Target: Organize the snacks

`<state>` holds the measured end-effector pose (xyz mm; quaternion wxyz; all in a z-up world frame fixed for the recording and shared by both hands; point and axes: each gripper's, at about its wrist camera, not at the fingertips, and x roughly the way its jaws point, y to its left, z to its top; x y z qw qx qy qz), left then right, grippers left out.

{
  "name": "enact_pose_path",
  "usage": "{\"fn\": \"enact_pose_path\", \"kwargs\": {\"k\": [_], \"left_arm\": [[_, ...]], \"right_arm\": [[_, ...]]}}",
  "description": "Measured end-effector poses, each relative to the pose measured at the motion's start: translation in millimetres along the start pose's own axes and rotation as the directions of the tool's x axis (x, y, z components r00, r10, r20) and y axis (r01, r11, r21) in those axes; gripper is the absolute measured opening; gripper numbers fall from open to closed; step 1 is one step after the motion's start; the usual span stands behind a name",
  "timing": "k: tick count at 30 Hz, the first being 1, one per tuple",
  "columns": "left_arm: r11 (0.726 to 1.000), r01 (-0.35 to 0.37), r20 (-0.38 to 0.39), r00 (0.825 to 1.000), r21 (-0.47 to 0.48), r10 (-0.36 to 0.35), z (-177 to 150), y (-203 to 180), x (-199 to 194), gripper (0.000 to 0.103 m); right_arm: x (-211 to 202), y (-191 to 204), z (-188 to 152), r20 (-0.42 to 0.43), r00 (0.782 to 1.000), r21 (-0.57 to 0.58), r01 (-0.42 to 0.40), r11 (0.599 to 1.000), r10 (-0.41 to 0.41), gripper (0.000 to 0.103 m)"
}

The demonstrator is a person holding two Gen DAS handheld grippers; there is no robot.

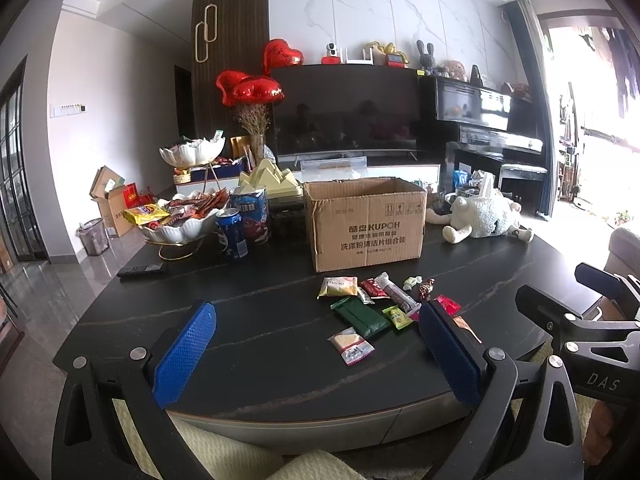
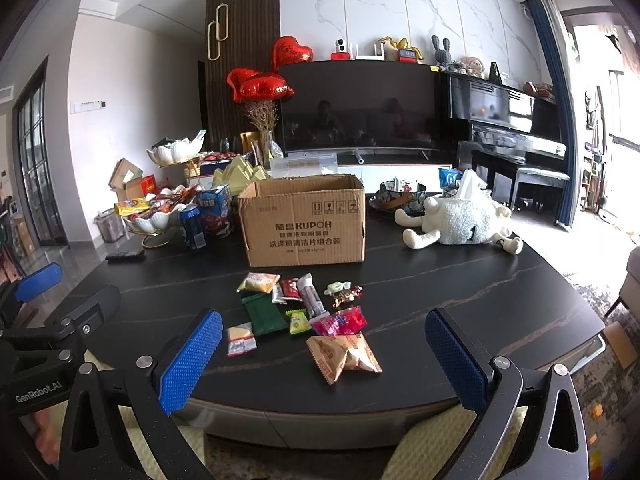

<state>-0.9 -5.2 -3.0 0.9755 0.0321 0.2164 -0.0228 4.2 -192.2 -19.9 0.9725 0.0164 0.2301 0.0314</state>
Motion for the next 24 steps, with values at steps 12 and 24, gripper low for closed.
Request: {"fn": "enact_pose_path", "kwargs": {"k": [12,24], "left_arm": [[1.000,0.001,0.000,1.000,0.000,-0.001,-1.2,-0.9,1.0,0.103],[1.000,0.002,-0.005,1.000,-0.001,-0.002,-2.0,-1.9,1.7,0.103]], "right_arm": [[-0.4,-0.4,-0.5,0.000,1.000,0.000,0.001,1.000,-0.001,0.102],[0.1,-0.4,-0.7,-0.003,1.000,0.000,0.001,1.000,-0.001,0.102]]}}
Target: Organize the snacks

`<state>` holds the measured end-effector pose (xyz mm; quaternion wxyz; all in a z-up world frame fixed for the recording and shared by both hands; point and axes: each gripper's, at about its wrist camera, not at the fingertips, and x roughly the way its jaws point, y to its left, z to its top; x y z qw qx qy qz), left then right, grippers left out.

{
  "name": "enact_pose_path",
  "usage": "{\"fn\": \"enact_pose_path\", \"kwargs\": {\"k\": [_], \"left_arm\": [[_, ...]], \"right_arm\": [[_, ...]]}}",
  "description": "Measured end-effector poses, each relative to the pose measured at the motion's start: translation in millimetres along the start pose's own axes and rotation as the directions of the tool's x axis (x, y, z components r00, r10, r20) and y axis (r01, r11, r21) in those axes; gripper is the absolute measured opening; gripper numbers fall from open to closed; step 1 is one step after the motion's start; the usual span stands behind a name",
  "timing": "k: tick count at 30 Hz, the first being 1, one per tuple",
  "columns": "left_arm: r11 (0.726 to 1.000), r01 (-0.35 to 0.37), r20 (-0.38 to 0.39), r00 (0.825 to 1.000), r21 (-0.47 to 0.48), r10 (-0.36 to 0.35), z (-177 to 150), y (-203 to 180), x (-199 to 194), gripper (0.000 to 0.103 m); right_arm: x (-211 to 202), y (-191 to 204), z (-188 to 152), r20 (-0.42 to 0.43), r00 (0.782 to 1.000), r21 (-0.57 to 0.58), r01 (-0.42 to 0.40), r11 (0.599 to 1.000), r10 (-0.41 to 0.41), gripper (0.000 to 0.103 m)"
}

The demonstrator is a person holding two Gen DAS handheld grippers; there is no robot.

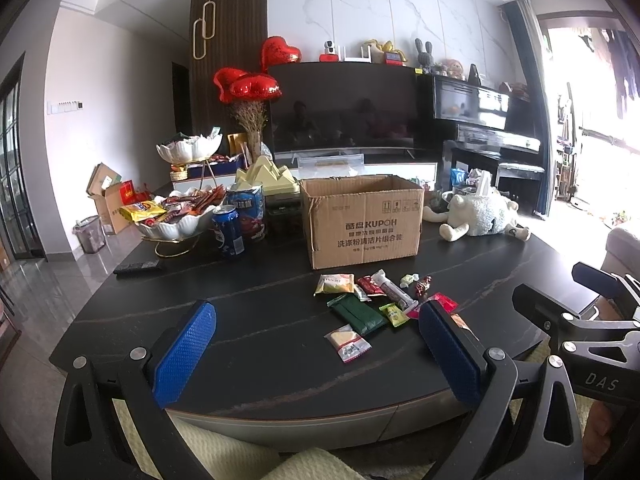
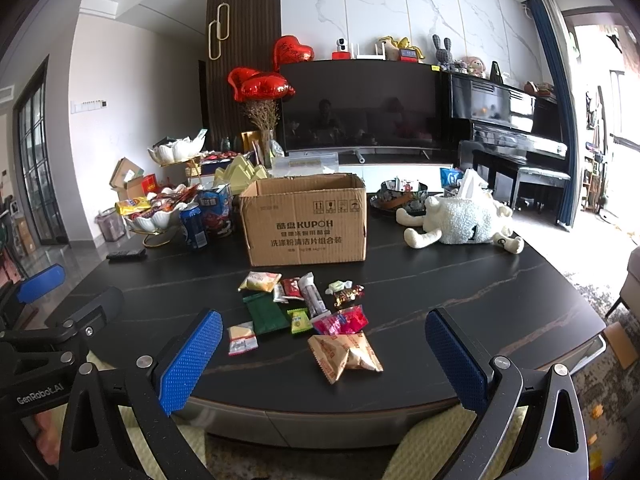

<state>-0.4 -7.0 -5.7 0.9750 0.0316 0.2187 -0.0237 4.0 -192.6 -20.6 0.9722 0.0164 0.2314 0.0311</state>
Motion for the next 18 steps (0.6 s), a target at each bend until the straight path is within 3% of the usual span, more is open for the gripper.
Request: {"fn": "enact_pose_path", "kwargs": {"k": [18], "left_arm": [[1.000,0.011,-0.020,1.000,-0.002,-0.011,-27.2,-19.7,3.4,0.103]], "right_arm": [[15.4,2.5,-10.0,-0.044,0.999,0.004,0.003,1.000,-0.003,0.102]]}}
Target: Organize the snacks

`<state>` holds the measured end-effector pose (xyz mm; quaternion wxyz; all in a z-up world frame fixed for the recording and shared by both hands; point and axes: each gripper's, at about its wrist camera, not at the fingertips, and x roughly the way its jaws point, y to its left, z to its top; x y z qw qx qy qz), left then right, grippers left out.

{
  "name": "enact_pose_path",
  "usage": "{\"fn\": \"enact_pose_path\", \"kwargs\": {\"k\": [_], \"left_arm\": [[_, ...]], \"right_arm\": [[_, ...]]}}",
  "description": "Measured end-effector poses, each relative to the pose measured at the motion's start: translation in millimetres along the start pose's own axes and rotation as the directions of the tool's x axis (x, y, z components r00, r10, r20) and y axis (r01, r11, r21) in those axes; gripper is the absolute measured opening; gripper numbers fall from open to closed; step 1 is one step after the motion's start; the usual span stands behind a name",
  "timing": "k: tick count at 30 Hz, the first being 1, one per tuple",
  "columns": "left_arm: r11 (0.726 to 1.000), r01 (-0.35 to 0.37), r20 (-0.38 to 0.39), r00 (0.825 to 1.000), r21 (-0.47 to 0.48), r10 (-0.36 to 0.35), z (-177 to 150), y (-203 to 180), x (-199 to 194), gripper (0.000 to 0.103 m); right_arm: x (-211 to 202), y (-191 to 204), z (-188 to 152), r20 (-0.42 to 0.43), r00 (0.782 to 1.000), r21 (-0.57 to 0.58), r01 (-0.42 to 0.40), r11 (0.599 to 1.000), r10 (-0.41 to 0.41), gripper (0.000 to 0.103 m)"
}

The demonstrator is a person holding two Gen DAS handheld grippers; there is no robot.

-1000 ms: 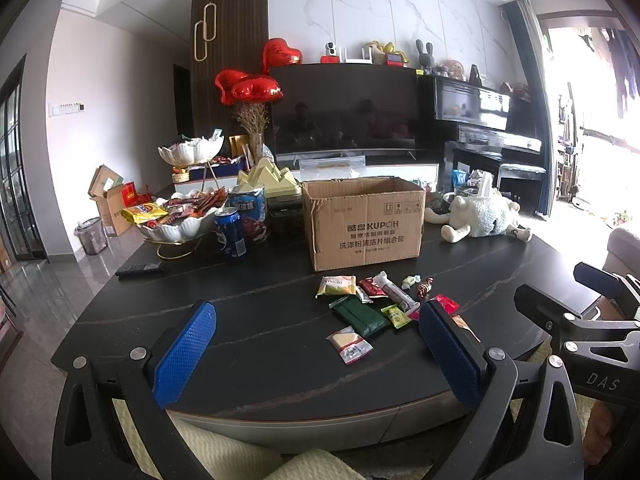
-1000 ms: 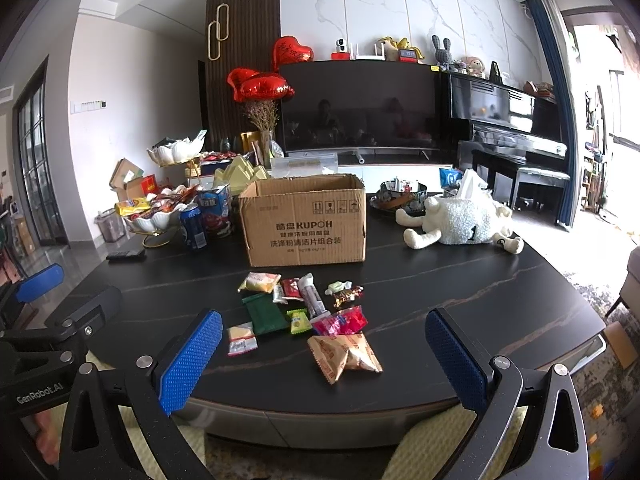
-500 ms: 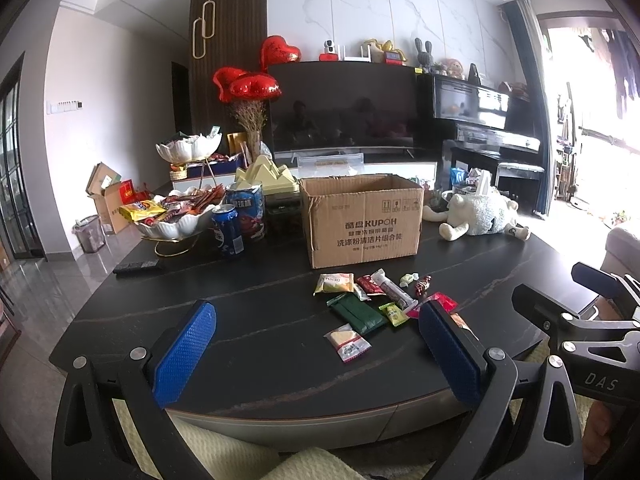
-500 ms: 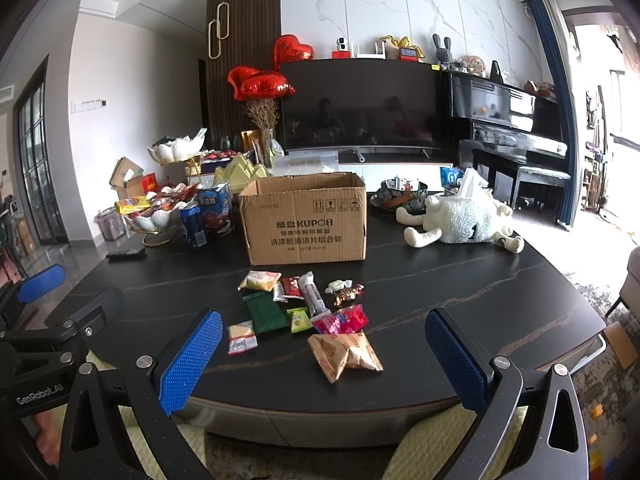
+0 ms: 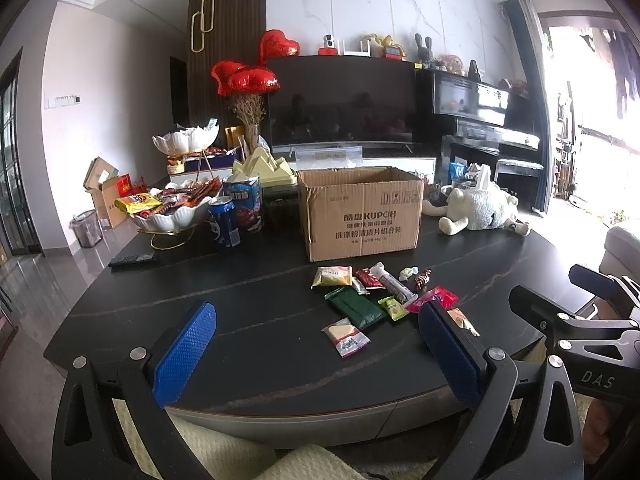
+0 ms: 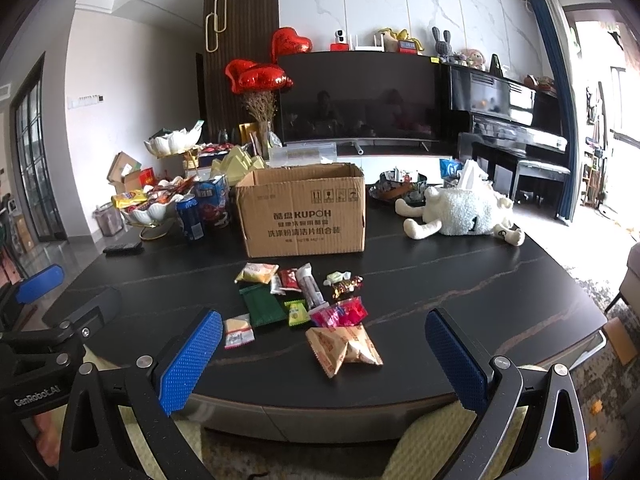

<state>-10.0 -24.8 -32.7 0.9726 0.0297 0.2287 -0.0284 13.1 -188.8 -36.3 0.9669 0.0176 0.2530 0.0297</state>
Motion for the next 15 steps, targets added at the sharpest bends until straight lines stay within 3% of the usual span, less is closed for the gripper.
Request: {"fn": "enact_pose_path", "kwargs": {"k": [15], "left_arm": [[0.999,0.046,-0.133,0.990,-0.020,-0.048,-12.1,4.7,54.7,0.103]], "right_arm": [[59.3,-9.5,-22.1,-0.169,0.986,0.029,-0.003,1.000,0.008,0.102]]}}
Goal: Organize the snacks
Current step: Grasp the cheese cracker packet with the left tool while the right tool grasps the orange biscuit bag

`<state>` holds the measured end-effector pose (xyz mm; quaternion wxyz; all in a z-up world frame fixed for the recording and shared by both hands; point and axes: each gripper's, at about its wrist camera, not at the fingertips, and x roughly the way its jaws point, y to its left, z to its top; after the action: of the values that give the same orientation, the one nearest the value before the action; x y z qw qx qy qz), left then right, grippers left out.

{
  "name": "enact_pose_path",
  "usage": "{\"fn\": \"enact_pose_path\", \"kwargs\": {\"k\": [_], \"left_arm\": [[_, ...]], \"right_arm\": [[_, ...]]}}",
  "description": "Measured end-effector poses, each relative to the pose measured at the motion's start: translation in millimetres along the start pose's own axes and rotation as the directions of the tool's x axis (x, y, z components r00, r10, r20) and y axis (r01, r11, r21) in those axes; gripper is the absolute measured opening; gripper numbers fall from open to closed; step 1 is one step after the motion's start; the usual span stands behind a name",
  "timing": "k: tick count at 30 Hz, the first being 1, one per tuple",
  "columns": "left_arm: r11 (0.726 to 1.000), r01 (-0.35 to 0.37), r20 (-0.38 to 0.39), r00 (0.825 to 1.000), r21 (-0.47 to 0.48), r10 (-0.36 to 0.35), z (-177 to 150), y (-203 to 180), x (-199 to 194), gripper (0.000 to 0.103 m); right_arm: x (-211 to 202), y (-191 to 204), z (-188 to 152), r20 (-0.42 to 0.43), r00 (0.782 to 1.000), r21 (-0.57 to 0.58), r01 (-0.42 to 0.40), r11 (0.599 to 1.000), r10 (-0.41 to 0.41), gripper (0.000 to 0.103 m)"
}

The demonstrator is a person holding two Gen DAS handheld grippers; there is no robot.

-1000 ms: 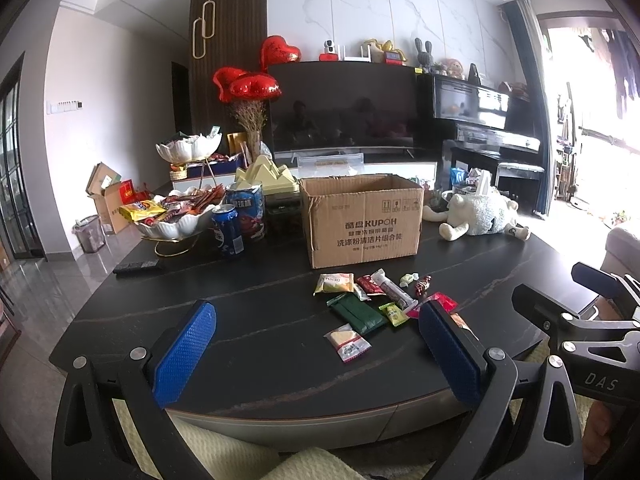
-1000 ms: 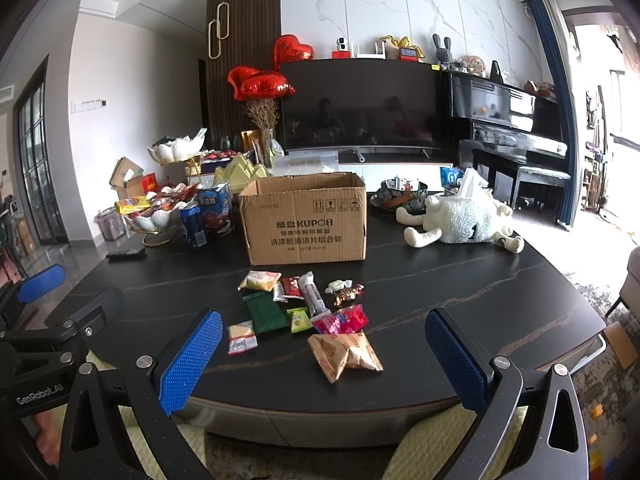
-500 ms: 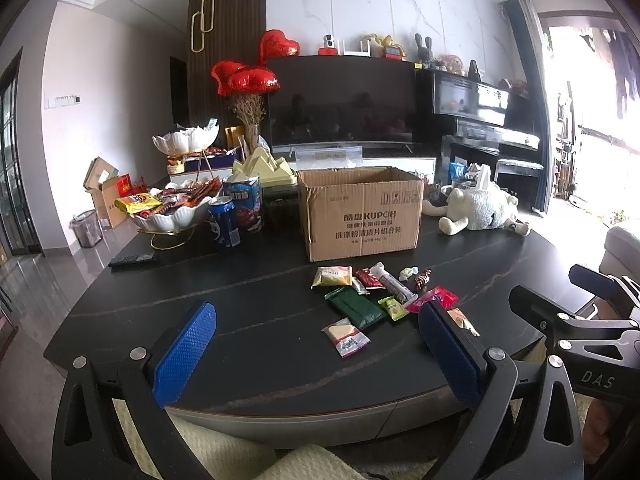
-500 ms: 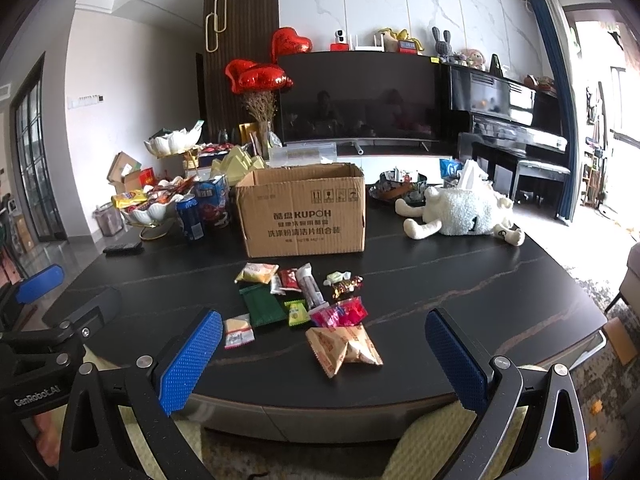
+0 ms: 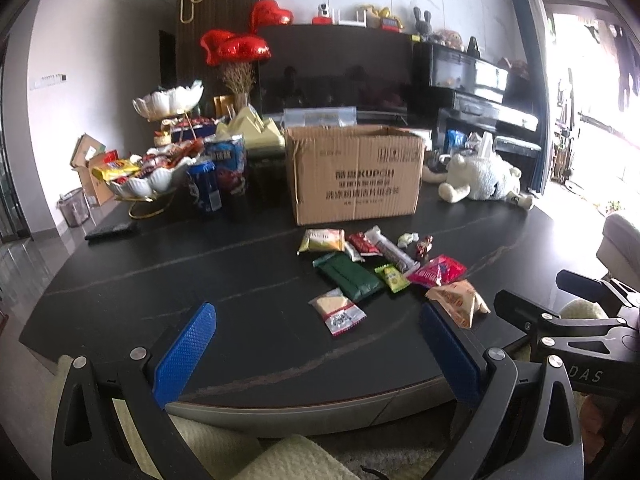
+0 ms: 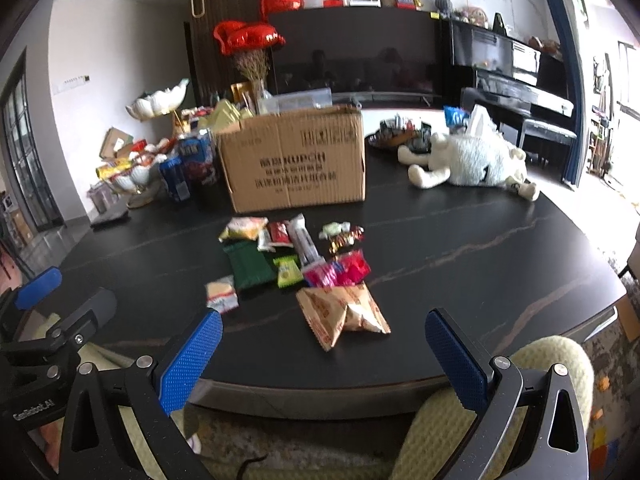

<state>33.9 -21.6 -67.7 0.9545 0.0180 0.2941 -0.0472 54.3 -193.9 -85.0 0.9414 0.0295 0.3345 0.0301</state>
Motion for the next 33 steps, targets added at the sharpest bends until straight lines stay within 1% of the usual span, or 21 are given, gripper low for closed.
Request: {"fn": "enact_pose_path", "kwargs": {"k": [6,11,13,16,19,21,23,29,33], "left_arm": [[1.000,0.013,-0.063,0.998,-0.016,-0.014,-0.6,3.6,31.5,0.103],[1.000,0.009,-0.089,0.996,-0.028,-0.012,-2.3,2.4,54.0,0.101],[0.999,0.008,-0.101,0.995,-0.032,-0.012,-1.3,1.3,64.9,0.100],[1.000,-0.002,-0.107,0.994,-0.024,0.000,0.5,-1.8,78.1,0.099],[1.000,-0.014,-0.112,0.994,-0.011,0.013,0.9,-5.8,91.2,0.096],[1.000,-0.010,-0.123,0.992,-0.011,0.008,-0.2,-8.4,99.8,0.093],[1.000,-0.005,-0.140,0.990,-0.019,0.003,-1.1,-8.9,108.7,0.087],[0.999,-0.009,-0.190,0.982,-0.036,0.002,-3.9,-11.4,134.7,0.083],[0.999,-0.023,-0.205,0.979,-0.044,0.014,-5.1,-10.0,145.8,0.079]], "right_arm": [[29.4,-2.8,-2.7,-0.052,0.999,-0.017,0.002,1.000,-0.003,0.102],[51.5,-1.0,-3.8,-0.055,0.998,-0.061,0.010,0.998,-0.013,0.102],[59.2,-1.3,-2.4,-0.044,0.999,-0.076,0.026,0.997,-0.030,0.102],[71.4,-3.5,-0.4,-0.043,0.998,-0.093,0.035,0.995,-0.039,0.102],[86.5,-10.4,-0.5,-0.069,0.997,-0.079,0.017,0.997,-0.023,0.101],[96.4,-14.4,-1.5,-0.093,0.996,-0.065,0.004,0.998,-0.010,0.100],[104.5,-16.8,-1.7,-0.113,0.994,-0.054,-0.015,0.998,0.008,0.097],[115.4,-16.3,-3.6,-0.130,0.991,-0.051,-0.049,0.998,0.042,0.097],[122.6,-12.6,-3.6,-0.146,0.988,-0.063,-0.062,0.996,0.052,0.095]]}}
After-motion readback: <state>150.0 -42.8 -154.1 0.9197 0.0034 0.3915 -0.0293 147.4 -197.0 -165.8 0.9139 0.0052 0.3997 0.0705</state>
